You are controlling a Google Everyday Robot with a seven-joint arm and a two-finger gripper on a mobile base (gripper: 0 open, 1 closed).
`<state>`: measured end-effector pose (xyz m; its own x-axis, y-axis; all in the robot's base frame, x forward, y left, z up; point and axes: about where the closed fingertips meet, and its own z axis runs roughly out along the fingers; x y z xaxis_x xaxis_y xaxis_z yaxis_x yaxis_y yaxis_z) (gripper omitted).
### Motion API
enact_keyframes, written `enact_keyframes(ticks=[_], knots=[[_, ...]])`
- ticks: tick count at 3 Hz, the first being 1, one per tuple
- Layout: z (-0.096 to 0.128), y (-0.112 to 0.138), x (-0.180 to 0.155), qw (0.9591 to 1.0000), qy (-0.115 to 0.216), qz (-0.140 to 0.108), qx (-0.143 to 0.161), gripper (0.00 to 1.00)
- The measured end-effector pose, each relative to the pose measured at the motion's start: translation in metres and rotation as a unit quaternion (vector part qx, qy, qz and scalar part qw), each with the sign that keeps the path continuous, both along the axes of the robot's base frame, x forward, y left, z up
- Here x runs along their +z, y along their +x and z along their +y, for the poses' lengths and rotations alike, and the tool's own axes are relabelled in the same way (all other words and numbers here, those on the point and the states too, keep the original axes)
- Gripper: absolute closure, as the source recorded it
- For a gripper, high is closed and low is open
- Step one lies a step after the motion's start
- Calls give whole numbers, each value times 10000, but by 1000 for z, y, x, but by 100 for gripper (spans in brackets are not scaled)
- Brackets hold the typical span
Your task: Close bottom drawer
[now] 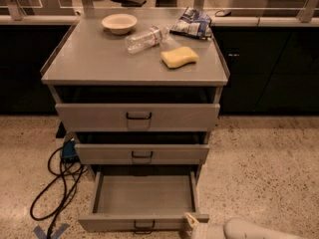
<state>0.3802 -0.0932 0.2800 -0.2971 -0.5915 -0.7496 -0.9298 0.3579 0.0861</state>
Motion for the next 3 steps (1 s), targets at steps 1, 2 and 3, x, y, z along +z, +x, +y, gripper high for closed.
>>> enact_keyframes(ticks=[1, 2, 3], knots=[[-9, 15, -6, 9993, -228, -169, -229, 0], [-8, 12, -13, 9993, -293, -126, -206, 0], [-15, 16, -45, 9984, -477, 38, -291, 0]])
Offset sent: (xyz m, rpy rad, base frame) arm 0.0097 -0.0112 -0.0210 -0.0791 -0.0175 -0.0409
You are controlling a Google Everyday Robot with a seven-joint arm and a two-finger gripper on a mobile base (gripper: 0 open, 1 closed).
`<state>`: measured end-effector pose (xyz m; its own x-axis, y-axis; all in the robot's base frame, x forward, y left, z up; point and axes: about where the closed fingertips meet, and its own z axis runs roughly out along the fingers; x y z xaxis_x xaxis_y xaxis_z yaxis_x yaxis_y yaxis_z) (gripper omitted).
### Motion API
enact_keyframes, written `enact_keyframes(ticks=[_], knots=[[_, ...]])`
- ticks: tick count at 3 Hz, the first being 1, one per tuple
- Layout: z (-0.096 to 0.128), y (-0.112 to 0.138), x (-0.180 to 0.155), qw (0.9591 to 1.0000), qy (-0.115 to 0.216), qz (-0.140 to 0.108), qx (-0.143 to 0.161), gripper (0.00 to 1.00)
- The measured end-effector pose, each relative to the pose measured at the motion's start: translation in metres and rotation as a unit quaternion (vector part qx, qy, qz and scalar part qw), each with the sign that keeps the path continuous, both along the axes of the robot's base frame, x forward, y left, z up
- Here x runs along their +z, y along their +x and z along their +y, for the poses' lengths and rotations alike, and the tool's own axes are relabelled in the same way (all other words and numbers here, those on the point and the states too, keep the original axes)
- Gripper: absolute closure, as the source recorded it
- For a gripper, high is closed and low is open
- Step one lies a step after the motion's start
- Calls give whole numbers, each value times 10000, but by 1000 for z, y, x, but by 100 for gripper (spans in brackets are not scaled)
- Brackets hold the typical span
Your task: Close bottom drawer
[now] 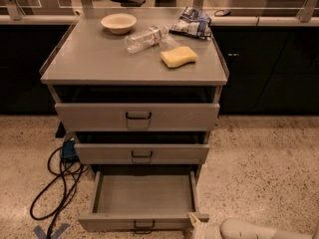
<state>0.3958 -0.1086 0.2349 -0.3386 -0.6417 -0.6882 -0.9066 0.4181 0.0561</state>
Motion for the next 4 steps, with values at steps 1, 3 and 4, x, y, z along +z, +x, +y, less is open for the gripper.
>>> enact_keyframes(ticks=[1, 3, 4], knots=[[-7, -3, -48, 9993, -197, 309, -105, 0], [1, 26, -68, 9974, -304, 640, -132, 0], [7, 43, -69, 9968, -318, 705, -176, 0]])
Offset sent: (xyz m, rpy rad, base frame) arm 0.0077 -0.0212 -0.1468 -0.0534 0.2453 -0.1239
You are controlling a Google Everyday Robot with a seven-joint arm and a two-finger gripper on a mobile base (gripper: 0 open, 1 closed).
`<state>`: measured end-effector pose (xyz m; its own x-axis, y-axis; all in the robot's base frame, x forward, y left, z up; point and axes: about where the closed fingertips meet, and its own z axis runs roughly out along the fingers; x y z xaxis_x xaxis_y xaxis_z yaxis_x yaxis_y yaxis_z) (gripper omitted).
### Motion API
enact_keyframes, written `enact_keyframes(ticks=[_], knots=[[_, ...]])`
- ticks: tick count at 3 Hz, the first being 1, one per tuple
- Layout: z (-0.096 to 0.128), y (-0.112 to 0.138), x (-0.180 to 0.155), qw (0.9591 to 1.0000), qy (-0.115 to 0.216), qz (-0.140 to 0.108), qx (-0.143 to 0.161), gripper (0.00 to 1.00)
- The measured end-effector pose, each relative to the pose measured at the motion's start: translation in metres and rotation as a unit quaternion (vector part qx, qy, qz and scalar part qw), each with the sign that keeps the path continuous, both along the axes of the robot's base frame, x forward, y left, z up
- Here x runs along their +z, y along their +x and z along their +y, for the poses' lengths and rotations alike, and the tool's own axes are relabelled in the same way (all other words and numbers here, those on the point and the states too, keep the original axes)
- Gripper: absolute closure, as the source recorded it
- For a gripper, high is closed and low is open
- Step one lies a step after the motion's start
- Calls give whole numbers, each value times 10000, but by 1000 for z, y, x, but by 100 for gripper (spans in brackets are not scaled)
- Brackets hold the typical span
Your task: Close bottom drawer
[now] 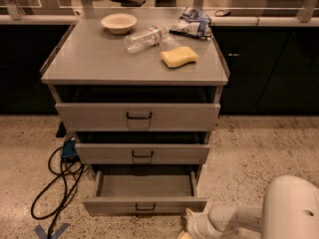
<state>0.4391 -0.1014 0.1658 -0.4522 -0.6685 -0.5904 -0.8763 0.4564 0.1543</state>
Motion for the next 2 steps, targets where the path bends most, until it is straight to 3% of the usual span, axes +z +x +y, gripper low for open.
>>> enact_keyframes(ticks=[1, 2], knots=[[26, 71, 40, 9996, 189, -119, -191, 0], [26, 71, 40, 9996, 187, -119, -191, 0]])
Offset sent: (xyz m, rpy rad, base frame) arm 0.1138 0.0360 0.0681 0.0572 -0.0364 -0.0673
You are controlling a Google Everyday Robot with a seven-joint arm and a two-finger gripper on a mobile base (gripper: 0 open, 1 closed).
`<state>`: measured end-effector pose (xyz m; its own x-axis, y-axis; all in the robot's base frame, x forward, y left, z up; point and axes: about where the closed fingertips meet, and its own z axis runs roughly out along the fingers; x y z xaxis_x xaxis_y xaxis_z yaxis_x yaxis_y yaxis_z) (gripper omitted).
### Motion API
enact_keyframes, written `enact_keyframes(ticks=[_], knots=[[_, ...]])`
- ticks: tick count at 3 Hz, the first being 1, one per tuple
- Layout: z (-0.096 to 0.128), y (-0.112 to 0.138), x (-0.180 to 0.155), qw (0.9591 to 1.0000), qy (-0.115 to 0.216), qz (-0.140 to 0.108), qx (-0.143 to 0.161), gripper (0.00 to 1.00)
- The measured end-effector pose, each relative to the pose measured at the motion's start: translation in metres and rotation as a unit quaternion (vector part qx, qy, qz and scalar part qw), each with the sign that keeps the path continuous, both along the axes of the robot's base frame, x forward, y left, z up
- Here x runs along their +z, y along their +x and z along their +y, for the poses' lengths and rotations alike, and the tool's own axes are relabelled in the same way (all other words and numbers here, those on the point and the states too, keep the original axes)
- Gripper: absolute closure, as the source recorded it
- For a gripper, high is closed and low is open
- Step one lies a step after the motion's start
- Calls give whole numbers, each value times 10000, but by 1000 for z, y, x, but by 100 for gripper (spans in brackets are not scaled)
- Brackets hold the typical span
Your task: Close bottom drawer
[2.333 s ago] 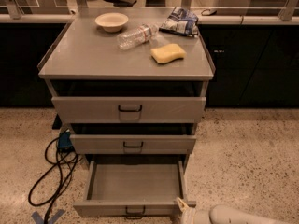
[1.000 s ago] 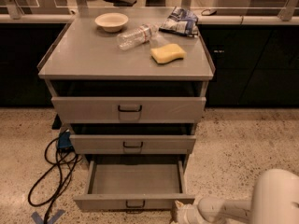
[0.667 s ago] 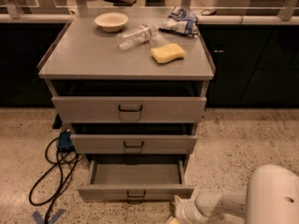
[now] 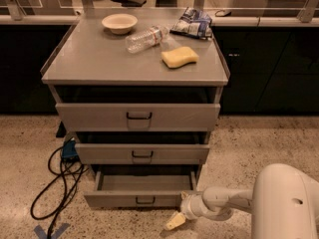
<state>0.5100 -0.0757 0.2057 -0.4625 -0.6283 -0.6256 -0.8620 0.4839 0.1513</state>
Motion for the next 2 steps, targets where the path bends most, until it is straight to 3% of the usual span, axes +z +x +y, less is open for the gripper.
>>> enact_keyframes(ticks=[1, 2], knots=[[-13, -9, -14, 9994, -330, -29, -86, 0], [-10, -12, -6, 9994, -335, -67, -44, 0]])
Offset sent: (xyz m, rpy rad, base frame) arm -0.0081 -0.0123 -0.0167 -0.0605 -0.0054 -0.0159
